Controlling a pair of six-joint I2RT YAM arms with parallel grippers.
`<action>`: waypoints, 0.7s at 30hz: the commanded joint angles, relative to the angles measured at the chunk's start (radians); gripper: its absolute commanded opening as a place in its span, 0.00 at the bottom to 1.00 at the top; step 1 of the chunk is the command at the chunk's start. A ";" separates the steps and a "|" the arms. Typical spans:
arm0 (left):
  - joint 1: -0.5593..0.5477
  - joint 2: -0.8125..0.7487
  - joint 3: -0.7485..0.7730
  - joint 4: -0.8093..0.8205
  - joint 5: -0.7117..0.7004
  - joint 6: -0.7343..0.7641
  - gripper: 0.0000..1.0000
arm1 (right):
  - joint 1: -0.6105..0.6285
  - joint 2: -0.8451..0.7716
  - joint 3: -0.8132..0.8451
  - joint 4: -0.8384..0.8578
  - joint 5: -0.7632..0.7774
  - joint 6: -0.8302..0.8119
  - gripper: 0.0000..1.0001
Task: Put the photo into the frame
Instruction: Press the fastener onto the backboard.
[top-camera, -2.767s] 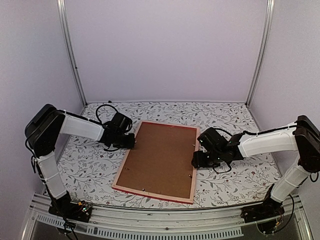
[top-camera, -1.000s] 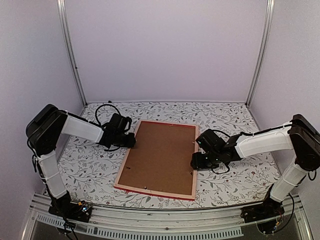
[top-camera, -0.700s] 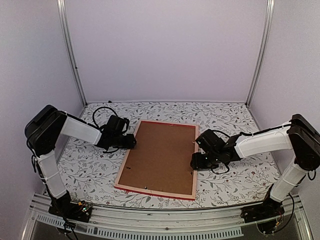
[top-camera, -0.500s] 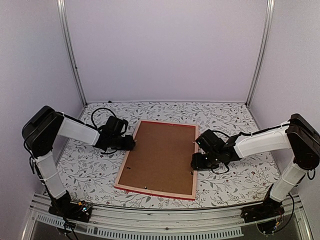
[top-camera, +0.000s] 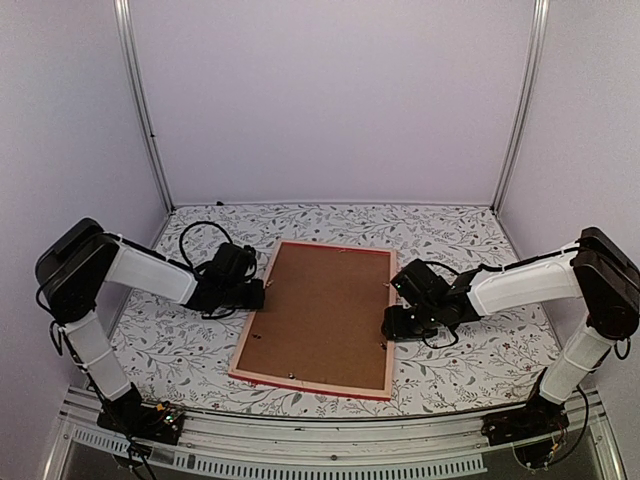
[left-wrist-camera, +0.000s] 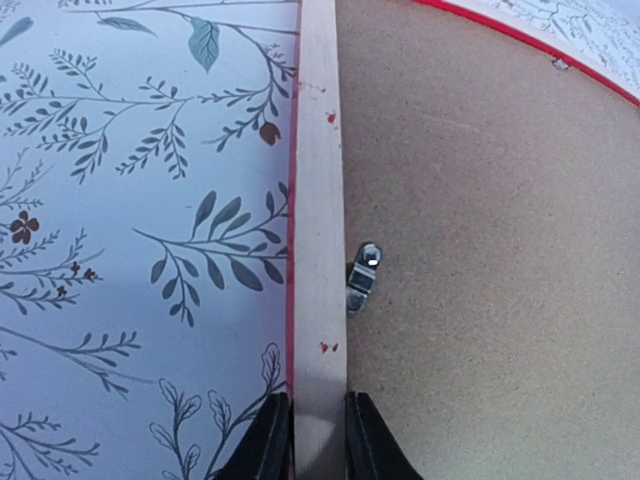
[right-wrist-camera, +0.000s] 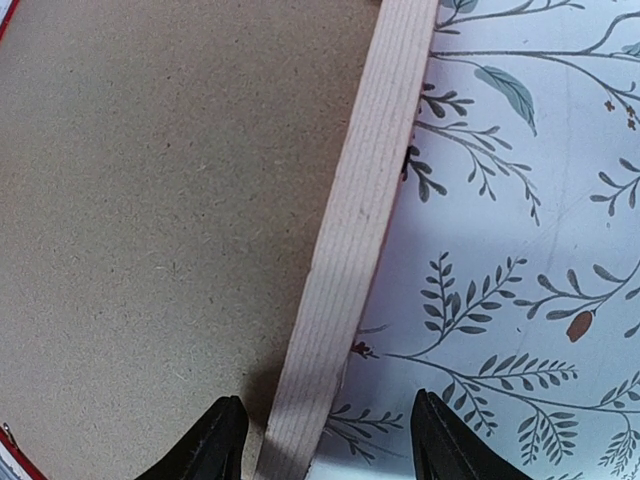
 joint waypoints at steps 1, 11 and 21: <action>-0.012 0.001 -0.083 -0.205 0.051 0.001 0.26 | -0.006 0.016 0.025 -0.007 0.007 -0.009 0.60; -0.026 -0.144 -0.175 -0.219 0.217 -0.049 0.61 | -0.007 0.019 0.032 -0.011 0.000 -0.009 0.60; -0.103 -0.297 -0.248 -0.290 0.215 -0.101 1.00 | -0.007 0.011 0.029 -0.015 -0.004 -0.006 0.60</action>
